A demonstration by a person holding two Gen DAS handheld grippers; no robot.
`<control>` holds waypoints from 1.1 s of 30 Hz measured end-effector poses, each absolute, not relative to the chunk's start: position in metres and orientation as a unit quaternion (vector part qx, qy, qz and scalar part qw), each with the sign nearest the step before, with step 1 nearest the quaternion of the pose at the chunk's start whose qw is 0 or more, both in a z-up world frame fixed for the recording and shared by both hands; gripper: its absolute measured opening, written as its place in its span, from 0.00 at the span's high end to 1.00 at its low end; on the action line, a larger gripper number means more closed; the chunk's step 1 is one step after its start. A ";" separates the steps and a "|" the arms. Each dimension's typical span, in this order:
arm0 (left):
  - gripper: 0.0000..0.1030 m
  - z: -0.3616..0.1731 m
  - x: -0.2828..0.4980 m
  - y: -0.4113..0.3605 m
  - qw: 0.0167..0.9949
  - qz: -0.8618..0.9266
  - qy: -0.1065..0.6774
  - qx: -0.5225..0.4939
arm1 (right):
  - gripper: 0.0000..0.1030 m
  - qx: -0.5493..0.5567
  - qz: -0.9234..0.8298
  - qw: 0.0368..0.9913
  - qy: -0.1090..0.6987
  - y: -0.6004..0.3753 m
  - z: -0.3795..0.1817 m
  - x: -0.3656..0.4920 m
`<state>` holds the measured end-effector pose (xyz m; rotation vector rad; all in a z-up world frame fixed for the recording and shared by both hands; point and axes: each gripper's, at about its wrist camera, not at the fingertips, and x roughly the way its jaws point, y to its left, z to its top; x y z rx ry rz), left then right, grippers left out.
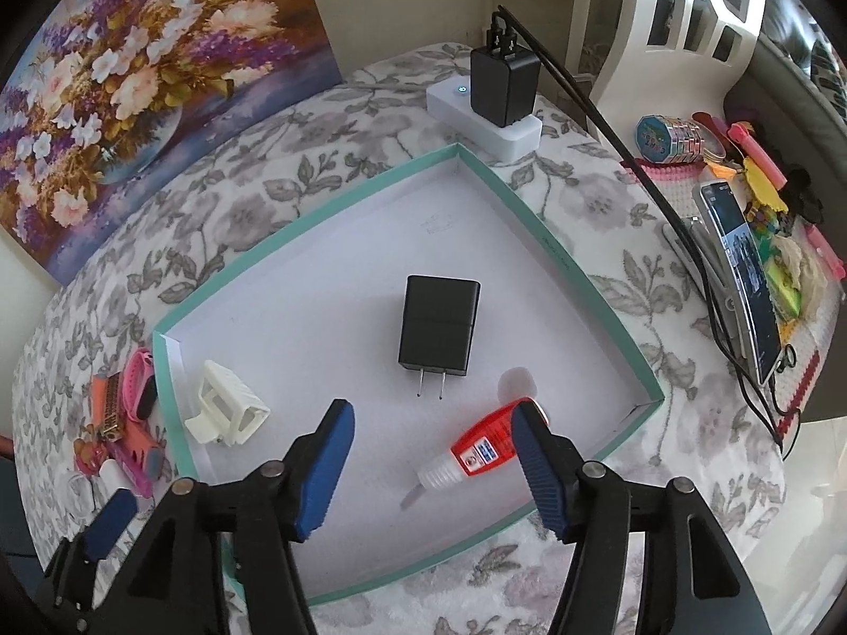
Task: Organize rigid objects
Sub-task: 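Open both tools to release the glue bottle and toy car into the tray, then move both open tools away from the tray toward the item cluster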
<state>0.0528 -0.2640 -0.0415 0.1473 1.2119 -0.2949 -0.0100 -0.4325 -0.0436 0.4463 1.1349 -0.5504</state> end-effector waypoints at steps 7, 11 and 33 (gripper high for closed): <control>0.13 -0.043 0.065 -0.238 0.812 -0.096 0.574 0.033 | 0.25 0.202 -0.252 0.785 0.529 -0.430 -0.044 -0.008; 0.13 -0.045 0.072 -0.220 0.811 -0.068 0.580 0.009 | 0.24 0.200 -0.250 0.786 0.530 -0.430 -0.045 -0.007; 0.08 -0.050 0.093 -0.123 0.809 0.046 0.579 -0.092 | 0.01 0.162 -0.219 0.801 0.533 -0.397 -0.040 0.006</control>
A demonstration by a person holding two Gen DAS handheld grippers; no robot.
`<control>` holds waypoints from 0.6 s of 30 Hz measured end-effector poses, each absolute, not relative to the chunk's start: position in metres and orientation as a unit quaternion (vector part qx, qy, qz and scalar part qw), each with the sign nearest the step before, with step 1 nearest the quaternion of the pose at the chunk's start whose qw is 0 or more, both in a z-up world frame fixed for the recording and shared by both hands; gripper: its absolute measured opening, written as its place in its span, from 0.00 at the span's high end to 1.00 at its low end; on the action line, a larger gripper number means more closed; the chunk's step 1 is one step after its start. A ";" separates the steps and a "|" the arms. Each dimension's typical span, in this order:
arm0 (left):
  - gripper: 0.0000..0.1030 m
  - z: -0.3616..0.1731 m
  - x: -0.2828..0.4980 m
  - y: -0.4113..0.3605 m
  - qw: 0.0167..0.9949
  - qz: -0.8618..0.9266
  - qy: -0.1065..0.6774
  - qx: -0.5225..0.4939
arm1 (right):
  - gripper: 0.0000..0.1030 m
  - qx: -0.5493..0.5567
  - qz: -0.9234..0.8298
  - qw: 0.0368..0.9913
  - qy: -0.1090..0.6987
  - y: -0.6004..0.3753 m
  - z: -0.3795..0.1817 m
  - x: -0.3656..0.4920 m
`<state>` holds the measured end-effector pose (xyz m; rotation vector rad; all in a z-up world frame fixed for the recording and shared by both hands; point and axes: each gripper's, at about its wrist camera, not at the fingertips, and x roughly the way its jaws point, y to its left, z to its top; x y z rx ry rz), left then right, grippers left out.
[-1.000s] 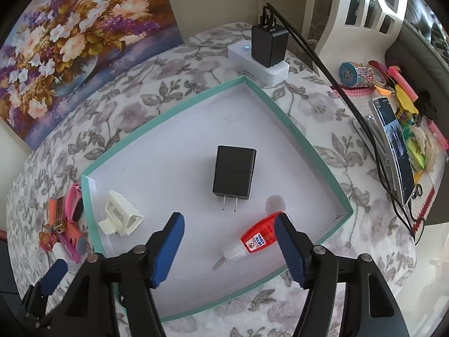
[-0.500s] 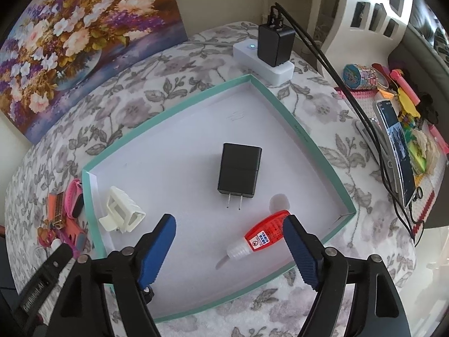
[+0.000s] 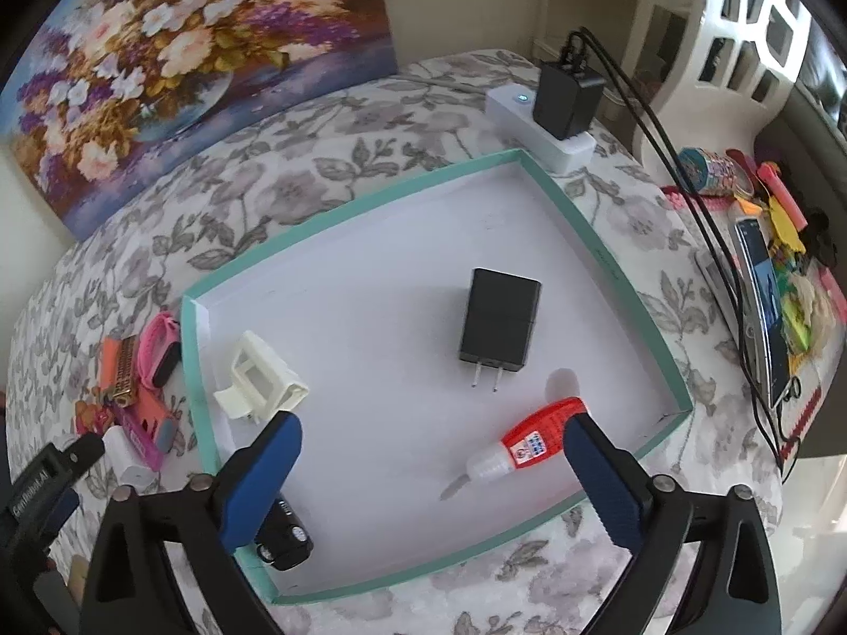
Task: Organize rigid objects
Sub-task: 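Move both open tools away from the tray toward the item cluster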
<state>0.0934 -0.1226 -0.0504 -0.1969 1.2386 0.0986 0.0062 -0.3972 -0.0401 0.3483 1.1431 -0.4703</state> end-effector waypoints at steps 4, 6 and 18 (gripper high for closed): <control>0.07 -0.049 0.096 -0.104 0.810 0.068 0.573 -0.103 | 0.01 0.148 -0.210 0.806 0.532 -0.380 -0.037 0.011; 0.07 -0.049 0.096 -0.094 0.811 0.081 0.569 -0.106 | 0.01 0.144 -0.206 0.809 0.532 -0.371 -0.035 0.015; 0.04 -0.055 0.097 -0.051 0.804 0.122 0.564 -0.141 | 0.01 0.111 -0.142 0.825 0.536 -0.304 -0.039 0.043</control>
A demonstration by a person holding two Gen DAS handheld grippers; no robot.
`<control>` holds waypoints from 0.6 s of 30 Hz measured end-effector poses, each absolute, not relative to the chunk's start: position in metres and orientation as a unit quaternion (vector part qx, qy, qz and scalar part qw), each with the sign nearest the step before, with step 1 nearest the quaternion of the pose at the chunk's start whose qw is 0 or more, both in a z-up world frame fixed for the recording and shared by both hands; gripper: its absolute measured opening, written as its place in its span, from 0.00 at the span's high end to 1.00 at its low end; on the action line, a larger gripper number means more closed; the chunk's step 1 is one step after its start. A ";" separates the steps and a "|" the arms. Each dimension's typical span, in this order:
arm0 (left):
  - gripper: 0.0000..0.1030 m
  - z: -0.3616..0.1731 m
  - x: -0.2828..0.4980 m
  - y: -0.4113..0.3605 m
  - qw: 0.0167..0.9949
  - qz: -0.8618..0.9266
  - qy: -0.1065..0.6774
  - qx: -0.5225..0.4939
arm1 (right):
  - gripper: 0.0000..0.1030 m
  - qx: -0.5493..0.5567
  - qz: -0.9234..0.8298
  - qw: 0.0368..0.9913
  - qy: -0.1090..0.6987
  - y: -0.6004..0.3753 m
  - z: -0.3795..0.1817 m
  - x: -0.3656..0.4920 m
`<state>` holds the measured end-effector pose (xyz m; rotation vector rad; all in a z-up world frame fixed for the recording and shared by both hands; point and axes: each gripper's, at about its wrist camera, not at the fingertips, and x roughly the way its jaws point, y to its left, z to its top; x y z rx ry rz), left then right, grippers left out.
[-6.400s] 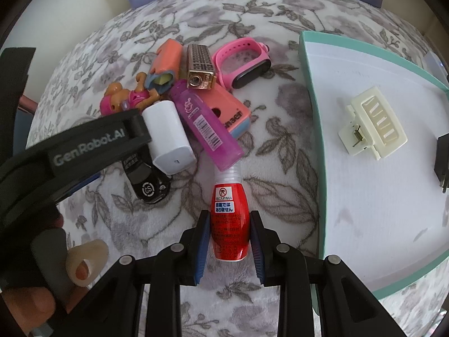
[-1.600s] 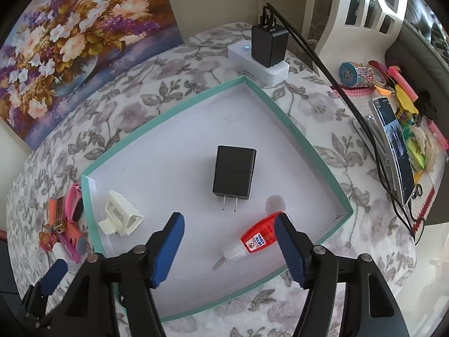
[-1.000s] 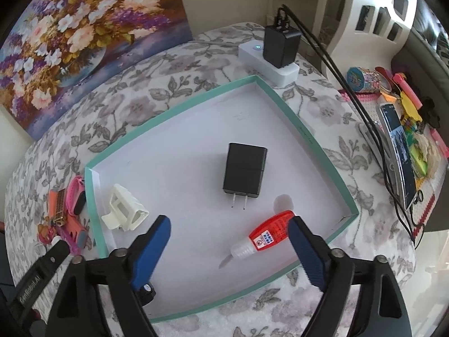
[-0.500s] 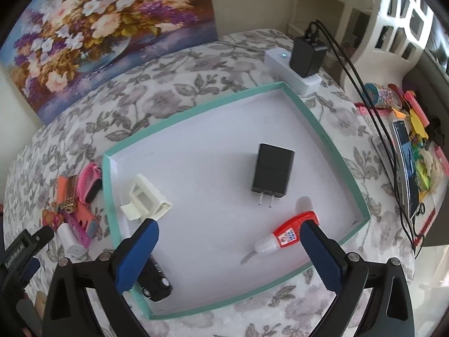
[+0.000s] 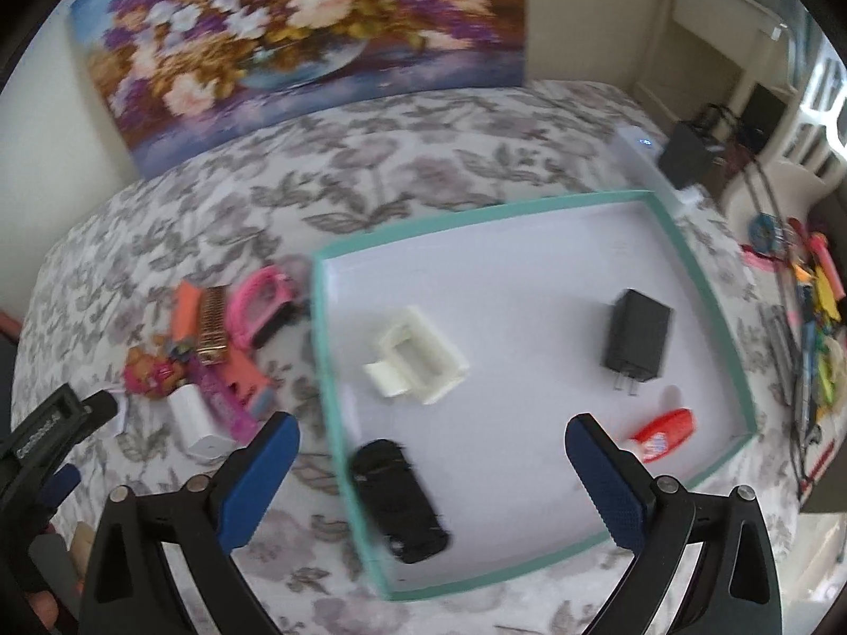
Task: Organize rigid objects
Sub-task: 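Move both open tools away from the tray toward the item cluster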
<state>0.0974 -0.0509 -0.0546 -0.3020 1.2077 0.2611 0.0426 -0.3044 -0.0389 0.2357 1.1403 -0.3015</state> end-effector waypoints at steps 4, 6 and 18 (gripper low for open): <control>0.04 -0.056 0.098 -0.045 0.804 0.124 0.564 -0.140 | 0.01 0.104 -0.128 0.824 0.541 -0.290 -0.044 0.050; 0.04 -0.057 0.098 -0.042 0.803 0.127 0.567 -0.134 | 0.01 0.107 -0.125 0.823 0.544 -0.286 -0.046 0.053; 0.04 -0.073 0.101 -0.014 0.788 0.136 0.579 -0.159 | 0.01 0.085 -0.101 0.823 0.552 -0.246 -0.058 0.071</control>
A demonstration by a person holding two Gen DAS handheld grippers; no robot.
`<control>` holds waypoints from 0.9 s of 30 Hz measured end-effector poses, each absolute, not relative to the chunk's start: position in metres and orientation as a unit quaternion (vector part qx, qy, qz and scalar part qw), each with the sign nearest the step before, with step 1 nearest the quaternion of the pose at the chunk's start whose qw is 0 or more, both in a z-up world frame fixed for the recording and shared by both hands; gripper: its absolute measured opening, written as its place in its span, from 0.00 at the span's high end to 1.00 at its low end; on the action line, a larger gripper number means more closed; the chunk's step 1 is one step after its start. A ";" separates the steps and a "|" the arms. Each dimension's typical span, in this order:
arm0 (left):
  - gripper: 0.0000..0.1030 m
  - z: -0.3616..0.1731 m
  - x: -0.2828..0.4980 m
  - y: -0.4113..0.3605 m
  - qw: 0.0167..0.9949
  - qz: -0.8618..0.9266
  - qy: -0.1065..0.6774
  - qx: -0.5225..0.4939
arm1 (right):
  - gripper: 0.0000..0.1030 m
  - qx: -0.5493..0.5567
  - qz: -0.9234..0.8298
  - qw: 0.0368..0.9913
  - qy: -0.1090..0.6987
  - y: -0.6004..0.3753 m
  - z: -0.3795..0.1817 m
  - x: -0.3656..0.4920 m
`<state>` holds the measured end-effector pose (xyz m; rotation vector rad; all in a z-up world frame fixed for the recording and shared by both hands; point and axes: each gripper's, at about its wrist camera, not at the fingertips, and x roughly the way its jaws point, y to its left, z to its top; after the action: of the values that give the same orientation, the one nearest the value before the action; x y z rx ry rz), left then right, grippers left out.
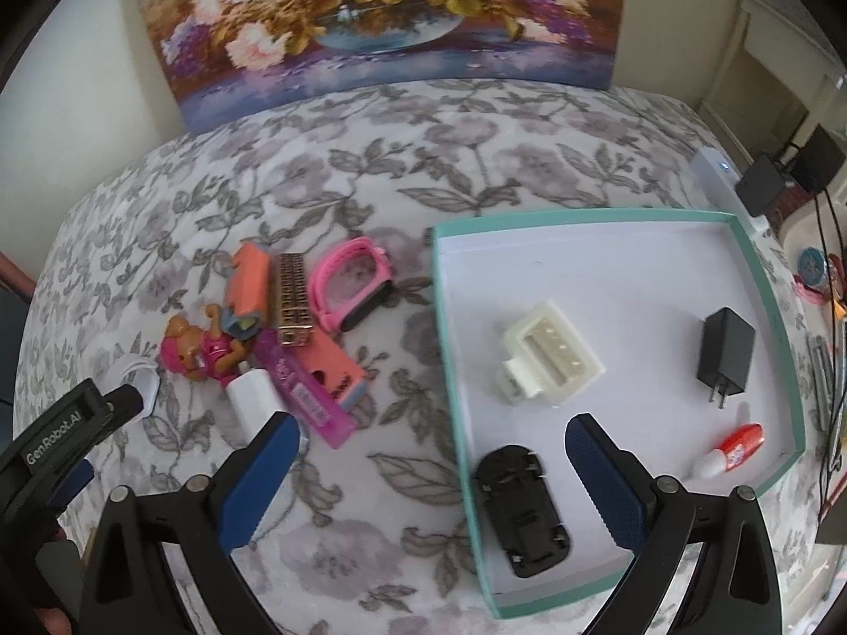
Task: Organize rigid objects
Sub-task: 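Move both open tools away from the tray toward the item cluster, then lower the left tool onto the white power adapter and close it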
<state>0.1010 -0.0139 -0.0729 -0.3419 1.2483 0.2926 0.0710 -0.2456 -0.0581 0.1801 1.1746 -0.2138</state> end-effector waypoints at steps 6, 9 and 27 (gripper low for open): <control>0.04 -0.082 0.101 -0.006 0.781 0.137 0.586 -0.168 | 0.01 0.075 -0.081 0.822 0.558 -0.219 -0.065 0.079; 0.04 -0.084 0.100 -0.003 0.780 0.142 0.586 -0.167 | 0.01 0.074 -0.065 0.821 0.562 -0.209 -0.068 0.081; 0.03 -0.093 0.110 -0.012 0.776 0.095 0.598 -0.177 | 0.02 0.119 -0.030 0.829 0.546 -0.226 -0.076 0.086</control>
<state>0.1103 -0.0124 -0.0933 -0.3822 1.2936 0.2050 0.0857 -0.2257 -0.0761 0.2535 1.1587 -0.0637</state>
